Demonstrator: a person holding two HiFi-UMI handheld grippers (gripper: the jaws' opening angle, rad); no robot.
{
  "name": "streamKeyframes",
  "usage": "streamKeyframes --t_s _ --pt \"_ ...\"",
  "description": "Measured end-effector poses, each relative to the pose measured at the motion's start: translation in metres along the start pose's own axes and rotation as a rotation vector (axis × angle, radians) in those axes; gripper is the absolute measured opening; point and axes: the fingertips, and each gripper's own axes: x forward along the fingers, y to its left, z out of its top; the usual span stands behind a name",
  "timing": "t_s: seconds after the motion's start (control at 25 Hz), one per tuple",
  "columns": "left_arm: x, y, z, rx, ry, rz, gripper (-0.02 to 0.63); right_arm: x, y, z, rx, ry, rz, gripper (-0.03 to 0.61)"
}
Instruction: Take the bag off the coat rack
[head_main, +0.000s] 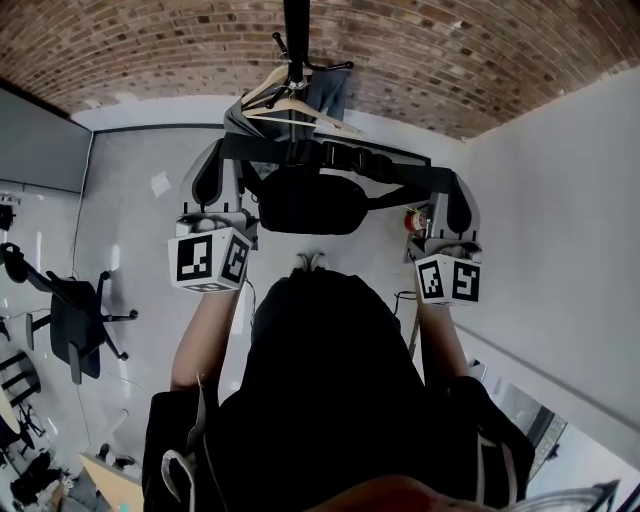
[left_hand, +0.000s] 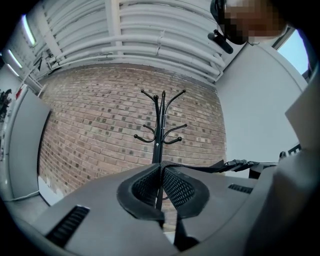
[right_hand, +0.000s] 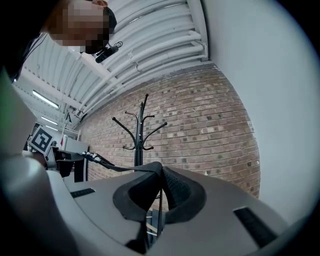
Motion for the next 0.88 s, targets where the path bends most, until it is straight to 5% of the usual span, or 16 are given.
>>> streamKeyframes --t_s 0.88 --pt "-0.044 -0.017 0.013 -0.024 -0.039 0.062 0.023 -0.022 -0.002 0.026 -0.069 -0.012 -0.014 0.021"
